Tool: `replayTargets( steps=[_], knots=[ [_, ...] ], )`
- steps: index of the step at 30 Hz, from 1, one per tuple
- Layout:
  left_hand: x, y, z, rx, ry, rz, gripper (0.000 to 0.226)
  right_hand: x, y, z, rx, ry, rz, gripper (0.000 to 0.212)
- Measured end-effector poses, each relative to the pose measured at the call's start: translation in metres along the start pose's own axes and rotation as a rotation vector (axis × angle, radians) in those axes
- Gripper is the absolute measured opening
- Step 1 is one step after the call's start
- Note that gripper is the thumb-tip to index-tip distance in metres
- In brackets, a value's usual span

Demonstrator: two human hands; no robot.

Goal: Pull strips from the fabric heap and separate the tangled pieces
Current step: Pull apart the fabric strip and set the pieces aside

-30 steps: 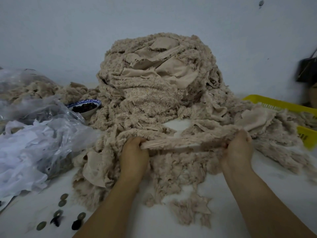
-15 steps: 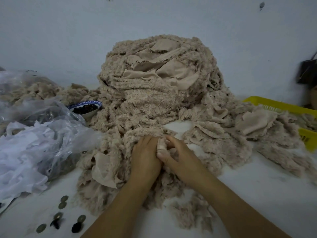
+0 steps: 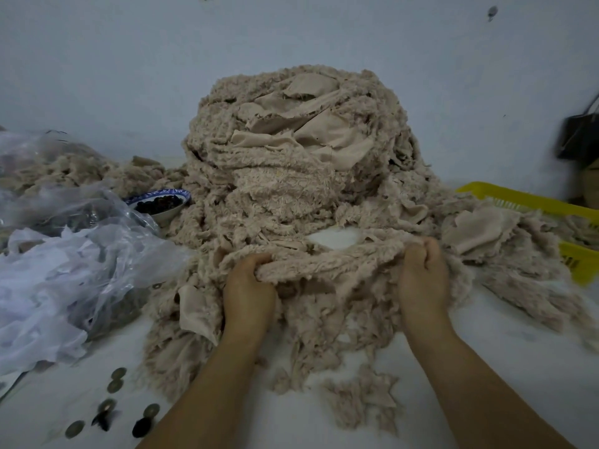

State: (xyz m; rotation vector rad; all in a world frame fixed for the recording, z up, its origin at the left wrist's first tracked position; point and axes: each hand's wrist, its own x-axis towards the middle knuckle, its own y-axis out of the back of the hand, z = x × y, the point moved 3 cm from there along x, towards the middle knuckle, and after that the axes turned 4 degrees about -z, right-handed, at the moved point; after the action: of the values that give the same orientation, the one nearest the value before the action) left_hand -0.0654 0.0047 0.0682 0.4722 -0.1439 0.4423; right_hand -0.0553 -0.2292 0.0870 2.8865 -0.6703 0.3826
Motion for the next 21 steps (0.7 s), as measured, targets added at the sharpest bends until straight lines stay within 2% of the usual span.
replayTargets(
  steps=[3, 5, 8, 10, 11, 12, 14, 18, 21],
  knots=[
    [0.001, 0.001, 0.000, -0.001, 0.006, -0.015, 0.053, -0.001, 0.001, -0.001, 0.052, -0.005, 0.054, 0.029],
    [0.000, 0.002, 0.003, 0.064, -0.065, -0.047, 0.053, 0.002, 0.001, 0.002, 0.081, -0.050, 0.053, 0.024],
    [-0.008, -0.005, 0.018, 0.346, -0.368, -0.139, 0.051, 0.007, -0.001, 0.007, 0.116, -0.116, -0.029, 0.018],
    [-0.016, -0.014, 0.030, 0.398, -0.564, -0.201, 0.038, 0.006, -0.004, 0.008, 0.109, -0.104, -0.106, 0.020],
    [-0.020, -0.019, 0.033, 0.368, -0.604, -0.241, 0.030, 0.005, -0.004, 0.007, 0.103, -0.096, -0.130, 0.022],
    [-0.023, -0.022, 0.034, 0.311, -0.605, -0.276, 0.022, 0.005, -0.004, 0.007, 0.091, -0.094, -0.146, 0.023],
    [-0.025, -0.023, 0.030, 0.152, -0.499, -0.315, 0.016, 0.006, -0.005, 0.006, 0.101, -0.104, -0.183, 0.023],
    [-0.020, -0.015, 0.020, -0.099, -0.202, -0.290, 0.026, 0.003, -0.012, 0.008, 0.121, -0.136, -0.337, 0.038],
    [-0.019, -0.015, 0.020, -0.201, -0.103, -0.288, 0.028, -0.010, -0.017, 0.003, -0.025, 0.037, -0.377, 0.042]
  ],
)
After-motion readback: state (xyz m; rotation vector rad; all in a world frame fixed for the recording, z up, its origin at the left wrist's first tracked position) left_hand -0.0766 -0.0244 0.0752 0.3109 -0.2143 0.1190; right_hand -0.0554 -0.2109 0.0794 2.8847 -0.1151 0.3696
